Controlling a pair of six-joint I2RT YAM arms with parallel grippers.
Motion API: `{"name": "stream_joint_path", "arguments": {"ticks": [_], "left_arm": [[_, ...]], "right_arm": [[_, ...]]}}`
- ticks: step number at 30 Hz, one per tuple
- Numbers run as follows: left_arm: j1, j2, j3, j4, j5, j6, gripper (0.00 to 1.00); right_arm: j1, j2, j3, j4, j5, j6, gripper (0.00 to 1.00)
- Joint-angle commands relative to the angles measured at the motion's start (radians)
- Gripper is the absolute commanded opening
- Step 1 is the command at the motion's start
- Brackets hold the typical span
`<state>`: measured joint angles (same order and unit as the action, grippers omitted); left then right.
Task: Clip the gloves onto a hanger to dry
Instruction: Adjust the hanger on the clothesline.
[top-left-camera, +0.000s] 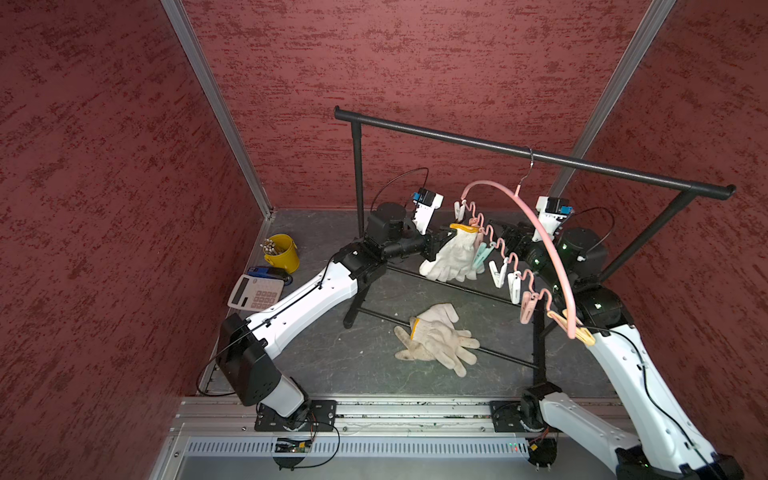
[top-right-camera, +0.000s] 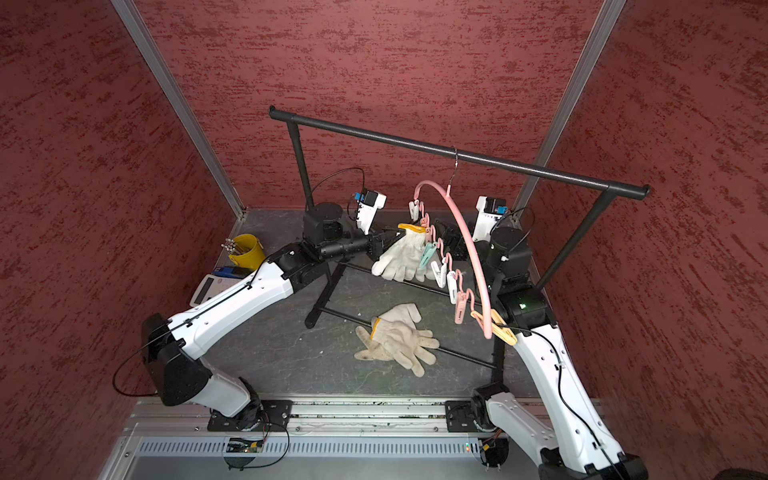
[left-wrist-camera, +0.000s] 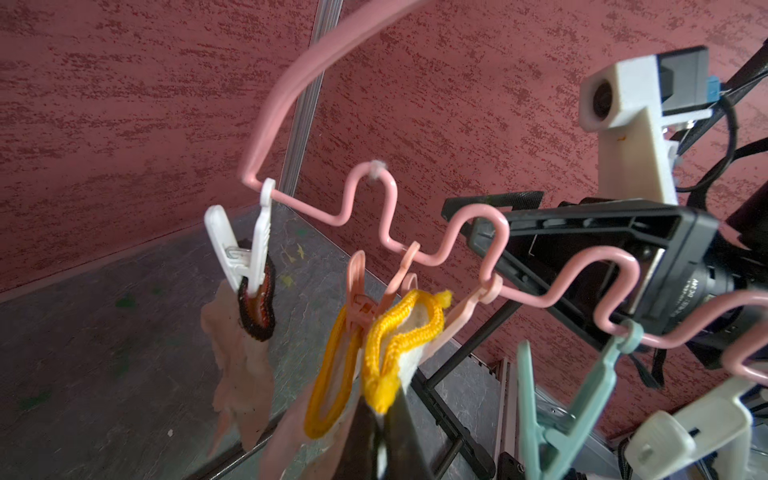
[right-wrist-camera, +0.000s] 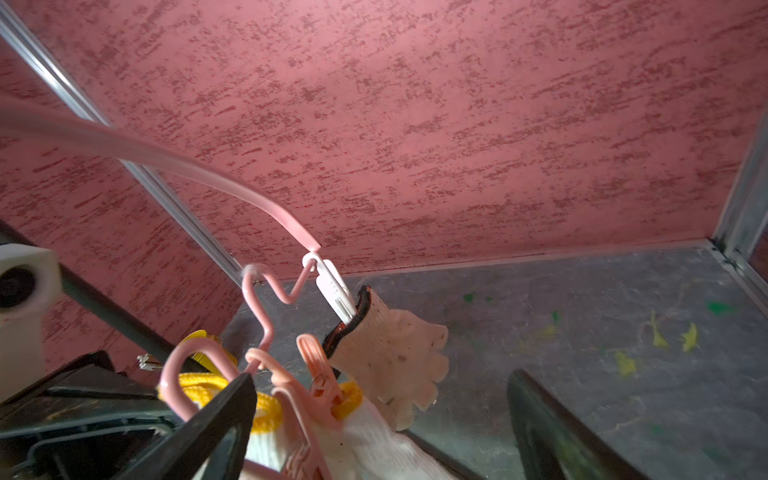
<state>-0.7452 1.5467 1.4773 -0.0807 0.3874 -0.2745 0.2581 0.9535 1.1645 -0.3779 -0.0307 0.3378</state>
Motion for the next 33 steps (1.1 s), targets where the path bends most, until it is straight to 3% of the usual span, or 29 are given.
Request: {"name": "stream_joint_path", "arguments": {"ticks": [1,11,21,33], "left_arm": [[0.017,0.011,0.011,0.076,0.027,-0.028,0.0],[0.03,0.013,-0.01,0.114,0.036,-0.045,0.0],[0.046,0.006,-0.034,0.149,0.051,-0.058,0.0],[0.055,-0.023,-0.083,0.171,0.05,-0.071,0.0]], "right_arm": [[-0.003,0.0,0.036,-0.109,0.128,0.041,0.94],[-0.003,-0.04,0.067,-0.176,0.069,0.081,0.99],[-0.003,-0.119,0.052,-0.177,0.287,0.194,0.99],[-0.014,0.091,0.085,-0.165,0.185,0.206,0.99]]}}
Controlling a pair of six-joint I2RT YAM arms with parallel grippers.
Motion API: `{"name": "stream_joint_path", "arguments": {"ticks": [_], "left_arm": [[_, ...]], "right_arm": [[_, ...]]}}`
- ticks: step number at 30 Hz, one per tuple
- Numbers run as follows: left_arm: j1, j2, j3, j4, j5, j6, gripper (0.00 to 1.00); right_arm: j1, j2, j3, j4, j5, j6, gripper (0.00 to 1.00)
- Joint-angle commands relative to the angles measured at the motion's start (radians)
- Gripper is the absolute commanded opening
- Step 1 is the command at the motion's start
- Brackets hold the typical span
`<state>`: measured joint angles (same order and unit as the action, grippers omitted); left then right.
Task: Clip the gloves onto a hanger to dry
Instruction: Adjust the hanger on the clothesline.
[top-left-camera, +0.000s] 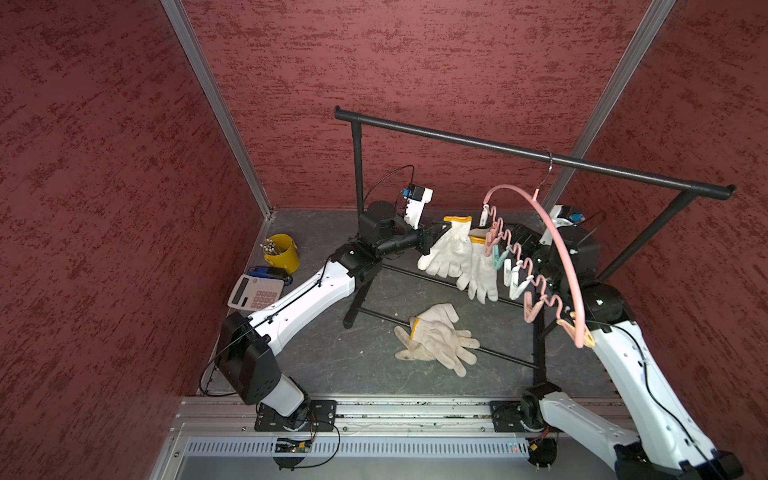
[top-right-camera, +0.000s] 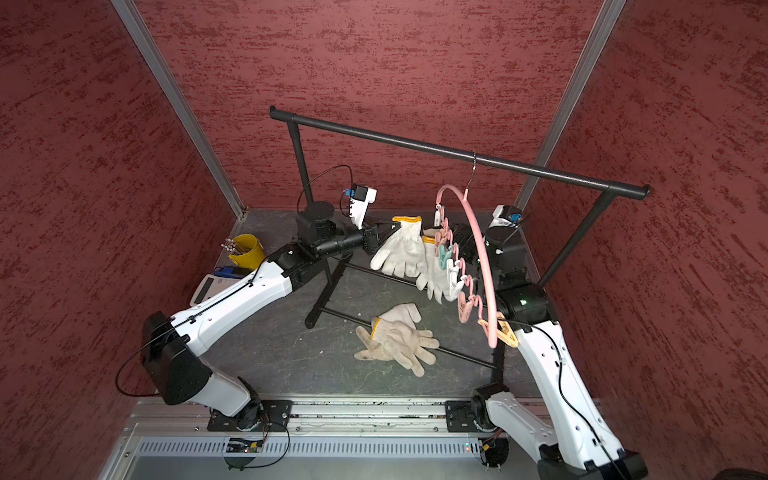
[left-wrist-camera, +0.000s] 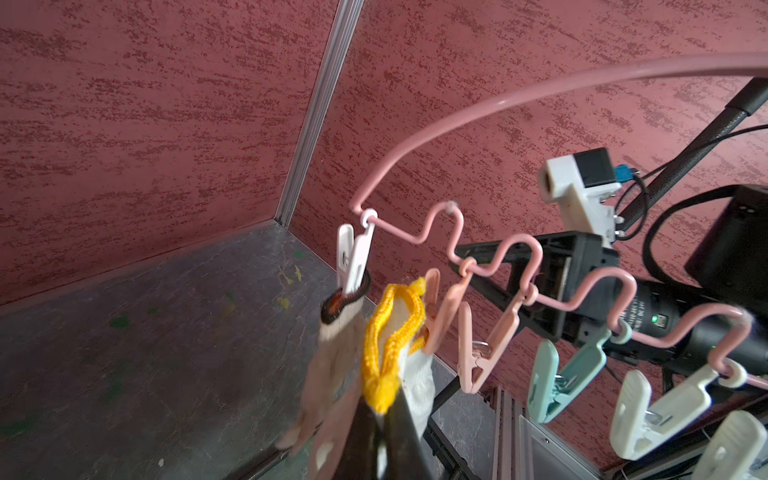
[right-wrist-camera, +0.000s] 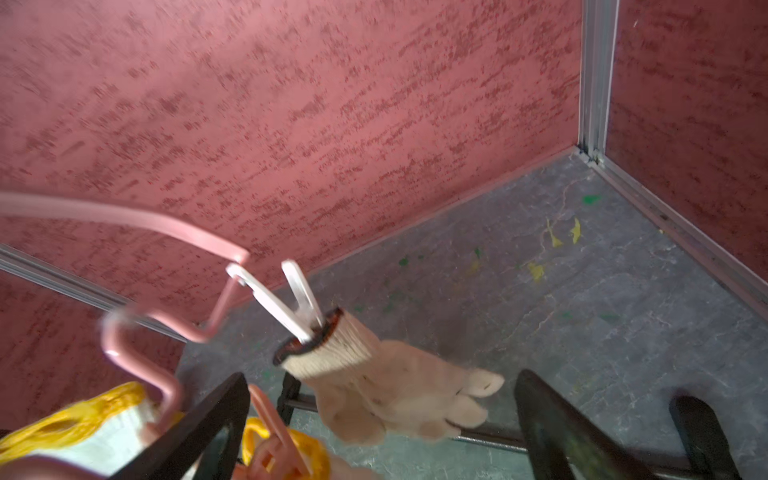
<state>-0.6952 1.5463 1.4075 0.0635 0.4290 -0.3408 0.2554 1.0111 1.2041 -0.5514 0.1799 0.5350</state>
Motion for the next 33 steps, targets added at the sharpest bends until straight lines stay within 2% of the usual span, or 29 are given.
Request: {"name": "stream_joint_path", "arguments": {"ticks": [1,7,11,15,19,24,27,33], "left_arm": [[0.006,-0.026,-0.019,0.027,0.007,-0.005,0.0],[0.009,-0.03,-0.03,0.035,0.004,-0.012,0.0],[0.01,-0.027,-0.027,0.036,0.002,-0.014,0.0],[0.016,-0.012,0.003,0.018,0.001,-0.008,0.0],[0.023,0.011,0.046,0.004,0.002,-0.004,0.0],[0.023,0.043,0.086,-0.001,0.001,-0.016,0.0],[0.022,0.057,0.107,-0.006,0.001,-0.022,0.0],[0.017,0.065,0.157,-0.062,-0.041,-0.011,0.0]], "right_arm": [[-0.014,0.058,0.053,0.008,-0.024,0.015,0.99],[-0.055,0.145,0.059,0.051,-0.007,0.077,0.99],[-0.082,0.153,0.044,0.083,0.025,0.084,0.99],[-0.122,0.096,-0.002,0.105,0.0,0.064,0.99],[-0.167,0.016,-0.034,0.083,-0.085,0.007,0.98],[-0.177,-0.099,-0.046,0.021,-0.133,-0.08,0.96],[-0.18,-0.128,-0.023,-0.04,-0.133,-0.111,0.91],[-0.18,-0.175,0.048,-0.065,-0.227,-0.131,0.74]]}}
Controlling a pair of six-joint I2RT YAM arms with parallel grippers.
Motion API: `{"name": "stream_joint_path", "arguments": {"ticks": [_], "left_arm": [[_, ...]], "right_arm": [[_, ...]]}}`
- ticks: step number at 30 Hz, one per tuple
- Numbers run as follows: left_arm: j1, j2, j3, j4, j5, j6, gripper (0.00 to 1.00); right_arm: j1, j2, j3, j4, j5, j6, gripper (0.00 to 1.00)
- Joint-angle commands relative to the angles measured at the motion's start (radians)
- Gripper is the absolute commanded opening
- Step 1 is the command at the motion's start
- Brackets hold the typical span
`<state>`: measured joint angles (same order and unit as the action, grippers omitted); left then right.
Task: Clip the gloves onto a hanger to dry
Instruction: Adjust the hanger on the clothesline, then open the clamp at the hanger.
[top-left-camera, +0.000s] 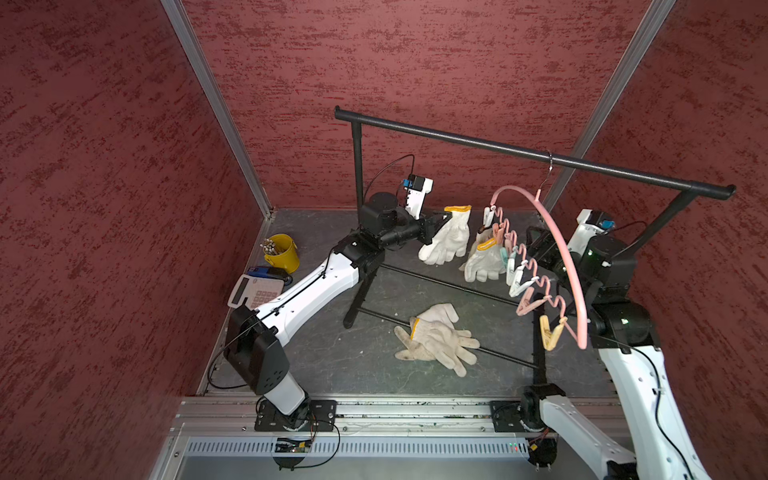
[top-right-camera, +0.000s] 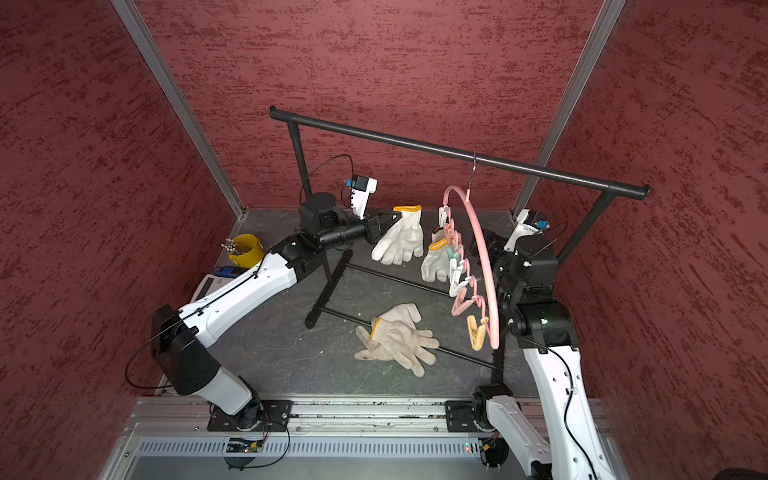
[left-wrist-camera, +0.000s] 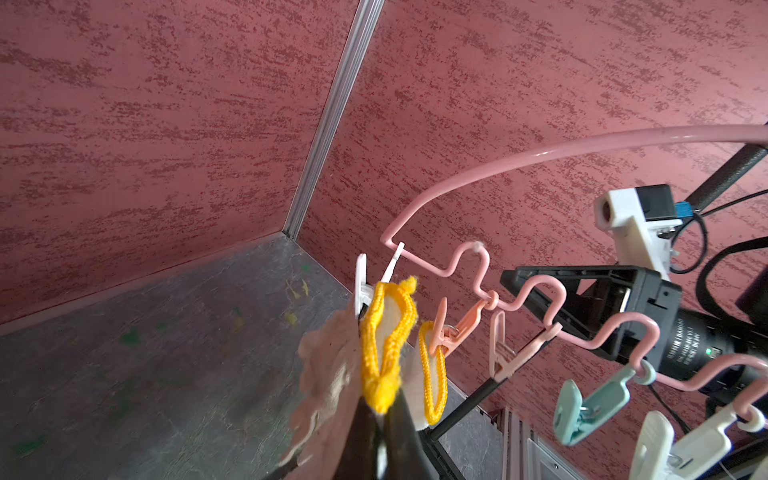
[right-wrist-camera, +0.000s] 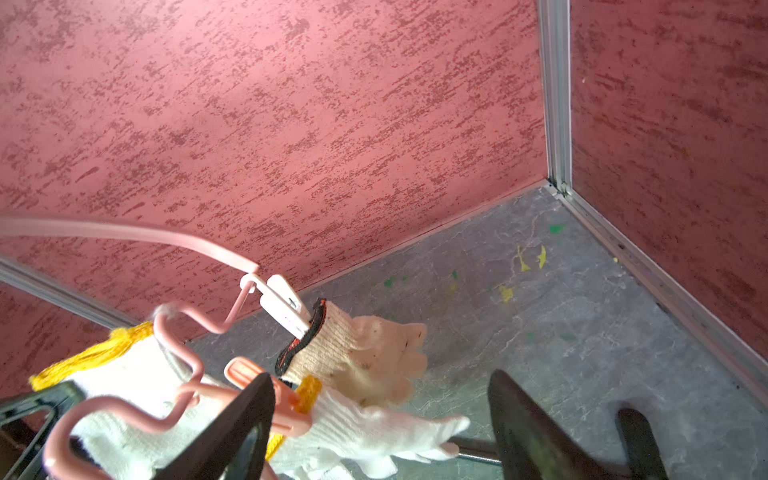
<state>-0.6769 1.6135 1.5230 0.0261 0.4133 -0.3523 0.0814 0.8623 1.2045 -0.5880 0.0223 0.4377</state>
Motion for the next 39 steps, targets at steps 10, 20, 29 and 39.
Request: {"name": "stream_joint_path", "arguments": {"ticks": [10,20,29,39], "left_arm": [[-0.042,-0.015,0.138,-0.231,-0.334,0.039,0.0],[-0.146,0.062,0.454,-0.6,-0.57,0.133,0.0],[-0.193,0.189,0.714,-0.904,-0.635,0.009,0.0],[-0.175,0.27,0.766,-0.901,-0.569,-0.088,0.0]], "right_arm": [[-0.005,-0.038,0.151,-0.09,-0.286,-0.081,0.58],[-0.005,0.003,0.149,-0.197,-0.44,-0.078,0.61],[-0.006,0.048,0.053,-0.072,-0.606,-0.042,0.62],[-0.011,-0.011,-0.132,0.187,-0.897,-0.08,0.65]]}}
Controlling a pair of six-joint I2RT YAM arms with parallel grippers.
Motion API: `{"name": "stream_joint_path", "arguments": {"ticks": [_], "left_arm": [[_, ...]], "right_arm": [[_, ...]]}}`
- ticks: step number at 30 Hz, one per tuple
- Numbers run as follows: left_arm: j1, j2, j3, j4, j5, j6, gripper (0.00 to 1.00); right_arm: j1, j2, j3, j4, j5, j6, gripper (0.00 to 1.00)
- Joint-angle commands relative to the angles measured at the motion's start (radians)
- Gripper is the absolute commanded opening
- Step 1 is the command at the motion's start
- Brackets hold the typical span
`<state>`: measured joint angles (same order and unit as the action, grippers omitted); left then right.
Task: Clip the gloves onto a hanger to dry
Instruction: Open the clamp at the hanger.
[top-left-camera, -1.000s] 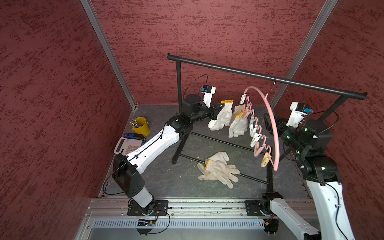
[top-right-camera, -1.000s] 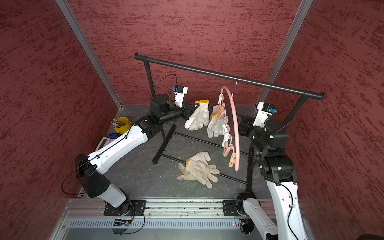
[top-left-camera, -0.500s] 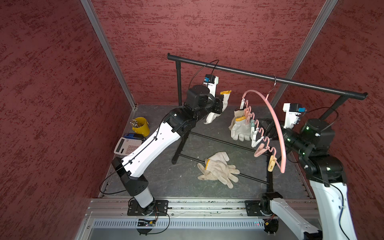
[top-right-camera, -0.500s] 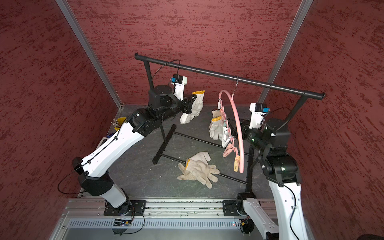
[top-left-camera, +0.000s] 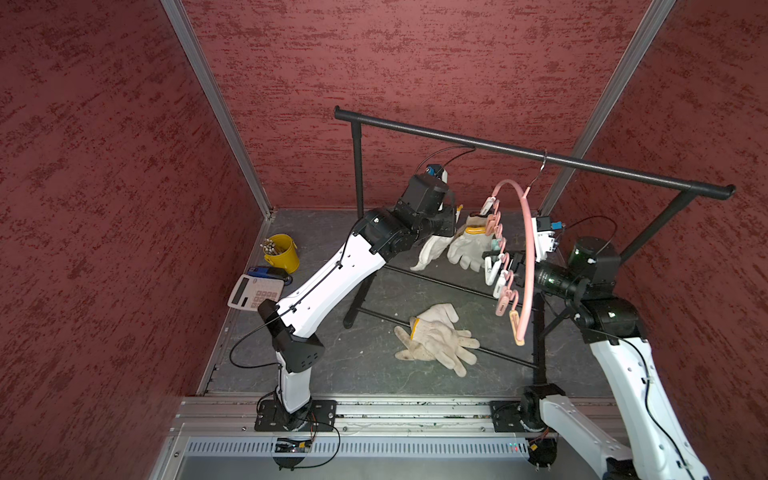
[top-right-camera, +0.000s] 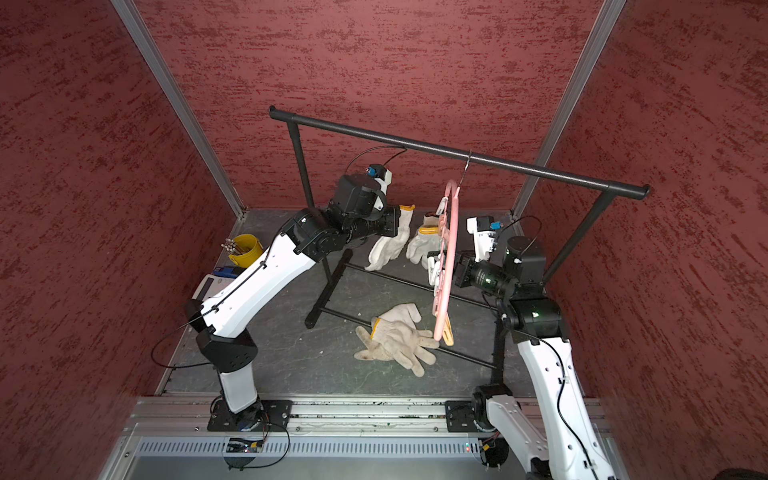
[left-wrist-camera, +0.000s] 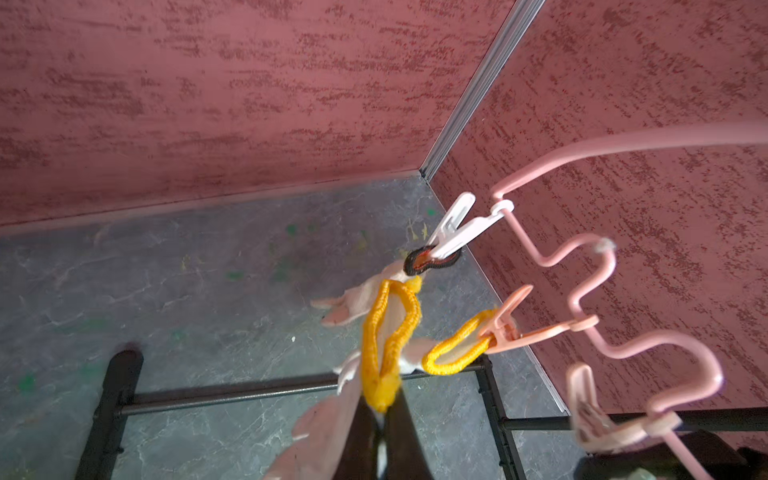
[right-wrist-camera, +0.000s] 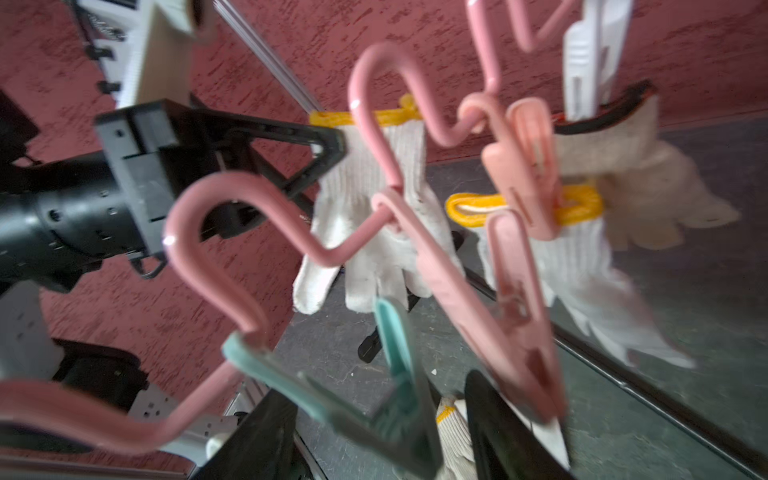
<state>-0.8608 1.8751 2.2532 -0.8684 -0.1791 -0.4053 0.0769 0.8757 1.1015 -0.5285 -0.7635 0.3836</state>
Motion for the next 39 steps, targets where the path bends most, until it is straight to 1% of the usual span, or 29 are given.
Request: {"name": "stream_joint_path", "arguments": {"ticks": [1,4,8,11,15,18,22,26,31,39], "left_arm": [[0.01,0.011,0.041,-0.004,0.028,-0.033,0.0],[0.016,0.022,0.059,-0.002,0.036,-0.03,0.0],[0.016,0.03,0.079,0.004,0.054,-0.019,0.0],[0.015,0.032,0.084,0.005,0.066,-0.013,0.0],[0.014,0.033,0.08,0.0,0.09,-0.013,0.0],[0.015,0.034,0.073,0.013,0.128,-0.016,0.0],[0.011,0.034,0.05,0.083,0.194,-0.023,0.0],[0.001,0.05,0.052,0.147,0.257,-0.04,0.0],[-0.011,0.077,0.049,0.178,0.292,-0.071,0.0],[-0.04,0.096,0.048,0.236,0.339,-0.119,0.0]], "right_arm": [[-0.008,-0.032,-0.043,0.142,-0.116,-0.037,0.65],[-0.019,-0.056,-0.084,0.155,-0.115,-0.085,0.65],[-0.059,-0.06,-0.131,0.159,-0.173,-0.114,0.63],[-0.093,-0.074,-0.176,0.196,-0.222,-0.112,0.62],[-0.105,-0.101,-0.211,0.225,-0.232,-0.139,0.62],[-0.112,-0.129,-0.2,0.197,-0.22,-0.16,0.62],[-0.116,-0.172,-0.153,0.065,-0.176,-0.224,0.62],[-0.117,-0.22,-0.116,-0.017,-0.107,-0.219,0.6],[-0.117,-0.266,-0.109,-0.014,-0.002,-0.189,0.59],[-0.117,-0.317,-0.123,0.065,0.169,-0.096,0.57]]}}
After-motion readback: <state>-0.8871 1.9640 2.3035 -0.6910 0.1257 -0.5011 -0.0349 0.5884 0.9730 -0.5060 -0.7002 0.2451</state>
